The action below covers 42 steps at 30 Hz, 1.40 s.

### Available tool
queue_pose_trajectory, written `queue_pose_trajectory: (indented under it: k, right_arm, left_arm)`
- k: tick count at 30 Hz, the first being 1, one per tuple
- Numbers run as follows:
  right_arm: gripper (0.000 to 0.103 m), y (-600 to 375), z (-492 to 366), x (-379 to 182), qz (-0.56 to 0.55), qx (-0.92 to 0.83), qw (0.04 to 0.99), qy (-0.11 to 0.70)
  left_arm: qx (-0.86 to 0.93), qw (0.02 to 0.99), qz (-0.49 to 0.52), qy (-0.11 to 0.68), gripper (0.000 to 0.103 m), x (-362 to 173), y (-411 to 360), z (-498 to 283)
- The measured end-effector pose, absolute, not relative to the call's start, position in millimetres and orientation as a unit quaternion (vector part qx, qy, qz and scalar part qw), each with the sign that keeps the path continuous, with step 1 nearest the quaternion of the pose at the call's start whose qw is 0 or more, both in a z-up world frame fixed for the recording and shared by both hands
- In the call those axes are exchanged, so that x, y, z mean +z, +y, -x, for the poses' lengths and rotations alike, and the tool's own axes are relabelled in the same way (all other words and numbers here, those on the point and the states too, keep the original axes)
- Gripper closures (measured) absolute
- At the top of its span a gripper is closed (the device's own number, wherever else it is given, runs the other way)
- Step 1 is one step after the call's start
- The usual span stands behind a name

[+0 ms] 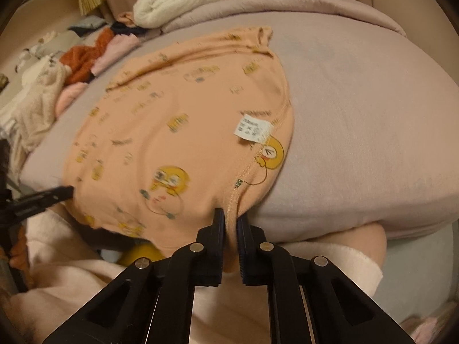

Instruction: Fold small clothes

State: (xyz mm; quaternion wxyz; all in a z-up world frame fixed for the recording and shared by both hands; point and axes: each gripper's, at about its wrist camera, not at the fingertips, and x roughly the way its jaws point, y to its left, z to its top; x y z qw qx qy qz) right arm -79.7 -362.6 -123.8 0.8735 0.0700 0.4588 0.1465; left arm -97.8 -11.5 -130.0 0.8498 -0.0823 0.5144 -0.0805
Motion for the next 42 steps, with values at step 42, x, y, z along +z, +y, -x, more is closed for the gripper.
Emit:
queue_pose_trajectory:
  k: [42]
  right_arm:
    - [0.093, -363, -61, -104, -0.107, 0.073, 0.874, 0.467]
  left_arm:
    - [-0.09, 0.825, 0.135, 0.542, 0.087, -101, 24, -78]
